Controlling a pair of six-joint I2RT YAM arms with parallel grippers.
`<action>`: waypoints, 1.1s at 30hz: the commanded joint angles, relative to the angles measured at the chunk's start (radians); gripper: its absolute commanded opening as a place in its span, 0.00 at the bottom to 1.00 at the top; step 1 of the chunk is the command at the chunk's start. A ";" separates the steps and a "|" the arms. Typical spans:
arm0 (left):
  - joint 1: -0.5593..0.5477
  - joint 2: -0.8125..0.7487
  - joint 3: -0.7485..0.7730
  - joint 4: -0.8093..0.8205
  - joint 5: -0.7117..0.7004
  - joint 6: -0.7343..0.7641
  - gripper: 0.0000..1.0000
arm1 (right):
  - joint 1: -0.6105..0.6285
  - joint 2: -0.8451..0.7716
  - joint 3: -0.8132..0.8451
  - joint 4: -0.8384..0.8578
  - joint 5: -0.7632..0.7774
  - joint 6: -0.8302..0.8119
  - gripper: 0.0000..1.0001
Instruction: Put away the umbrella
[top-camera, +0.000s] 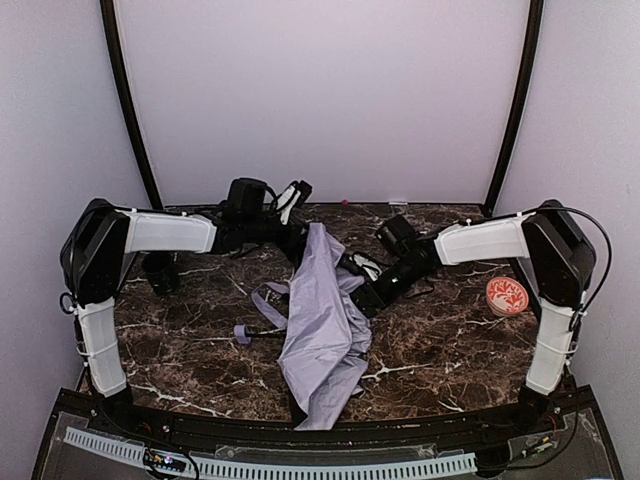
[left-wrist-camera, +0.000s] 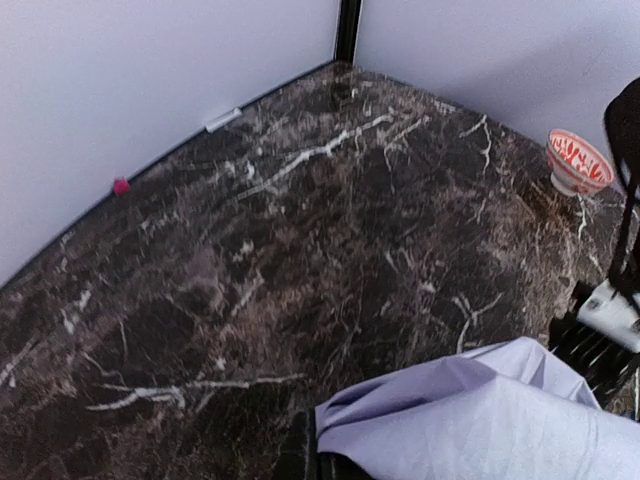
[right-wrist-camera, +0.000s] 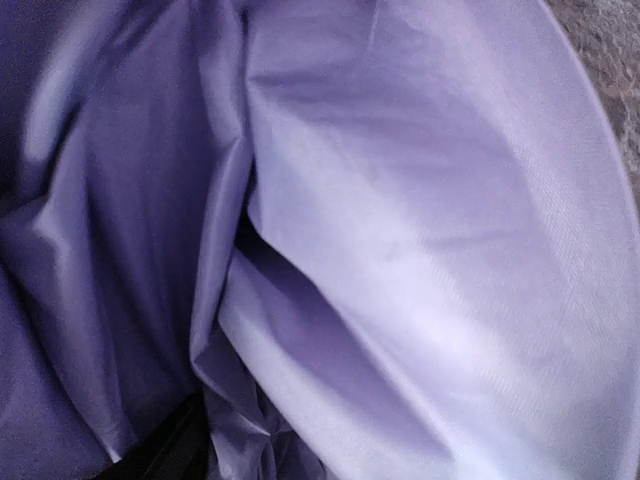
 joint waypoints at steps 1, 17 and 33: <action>0.014 0.059 0.037 -0.034 0.009 -0.030 0.00 | -0.045 -0.099 -0.103 0.027 -0.011 0.038 0.68; 0.014 0.159 0.031 -0.056 0.038 0.029 0.00 | 0.045 -0.545 -0.171 -0.004 0.234 -0.050 0.74; 0.014 0.192 0.130 -0.122 -0.066 0.031 0.00 | 0.168 -0.463 -0.281 0.187 0.055 0.190 0.49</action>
